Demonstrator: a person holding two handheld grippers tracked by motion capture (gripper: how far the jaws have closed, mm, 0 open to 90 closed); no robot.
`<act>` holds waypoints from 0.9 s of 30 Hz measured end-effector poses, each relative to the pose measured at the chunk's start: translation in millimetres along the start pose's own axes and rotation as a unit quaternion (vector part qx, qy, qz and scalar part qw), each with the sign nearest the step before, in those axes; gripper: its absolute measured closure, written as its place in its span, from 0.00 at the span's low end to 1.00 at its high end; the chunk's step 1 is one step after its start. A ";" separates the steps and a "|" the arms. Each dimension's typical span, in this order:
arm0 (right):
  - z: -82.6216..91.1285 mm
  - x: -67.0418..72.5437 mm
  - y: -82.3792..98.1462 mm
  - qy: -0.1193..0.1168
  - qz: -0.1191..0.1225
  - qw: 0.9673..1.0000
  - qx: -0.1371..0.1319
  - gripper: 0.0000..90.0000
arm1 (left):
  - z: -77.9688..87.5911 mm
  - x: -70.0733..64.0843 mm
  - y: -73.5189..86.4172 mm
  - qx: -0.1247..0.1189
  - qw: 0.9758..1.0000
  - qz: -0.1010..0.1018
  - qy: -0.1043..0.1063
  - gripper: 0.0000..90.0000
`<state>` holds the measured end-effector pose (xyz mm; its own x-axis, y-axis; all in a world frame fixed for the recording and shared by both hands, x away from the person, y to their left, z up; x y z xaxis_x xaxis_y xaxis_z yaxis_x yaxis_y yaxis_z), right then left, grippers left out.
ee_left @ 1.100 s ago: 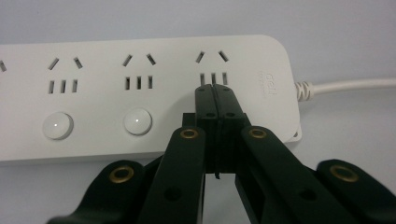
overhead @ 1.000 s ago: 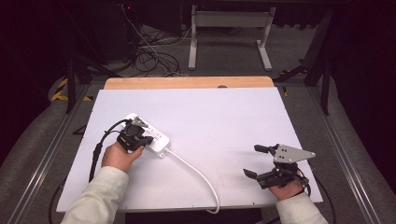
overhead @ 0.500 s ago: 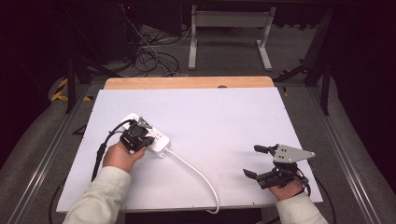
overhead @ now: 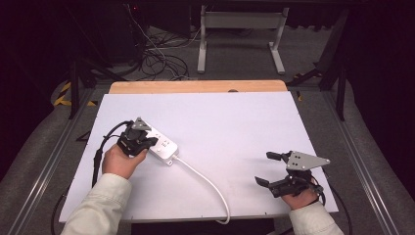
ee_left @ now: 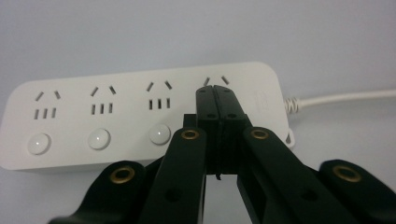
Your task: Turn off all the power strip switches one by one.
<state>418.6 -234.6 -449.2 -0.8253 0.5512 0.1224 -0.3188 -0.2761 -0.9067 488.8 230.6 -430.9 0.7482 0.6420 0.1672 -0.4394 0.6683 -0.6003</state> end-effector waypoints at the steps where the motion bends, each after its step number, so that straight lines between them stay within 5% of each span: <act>1: 0.5 0.0 -0.1 0.000 0.000 1.000 -0.001 0.10 | 0.1 1.2 0.4 -0.004 1.000 0.001 0.005 0.92; 3: 0.4 0.0 0.1 0.001 0.000 1.000 -0.001 0.10 | 1.8 6.5 1.6 -0.017 0.999 0.015 0.038 0.81; 10: 1.0 0.1 -0.1 0.000 0.001 1.000 -0.001 0.10 | 4.6 9.2 -1.0 -0.016 1.000 0.018 0.003 0.66; 12: 0.8 0.2 -0.1 -0.001 0.001 1.000 -0.002 0.10 | 5.1 11.0 -2.3 -0.012 1.000 0.016 0.007 0.65; 15: 0.8 0.5 -0.1 -0.001 0.002 1.000 -0.002 0.10 | 4.1 14.4 -3.1 0.005 1.000 0.014 0.028 0.71; 19: 0.8 0.6 -0.1 -0.002 0.003 1.000 -0.002 0.10 | -2.1 18.2 -0.9 0.040 0.999 0.025 0.011 0.73; 23: 1.0 0.7 -0.1 -0.002 0.003 1.000 -0.002 0.10 | -4.7 20.9 1.4 0.029 0.999 0.018 0.010 0.91; 27: 0.8 0.4 -0.1 -0.003 0.003 1.000 -0.001 0.10 | -6.6 22.5 0.8 0.021 1.000 0.015 0.018 1.00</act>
<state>418.0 -235.0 -448.7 -0.8301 0.5449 0.1184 -0.3119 -0.2776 -0.9087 508.6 243.1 -432.8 0.7509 0.6493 0.1205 -0.4824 0.6640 -0.5714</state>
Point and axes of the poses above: each handheld gripper's, and its own axes: z roughly backward along the jaws, y roughly out of its underside, x roughly to its left, the point moved 1 cm from there along -z, roughly forward along the jaws, and after that the axes turned 10 degrees about -z, right-handed, at the moved point
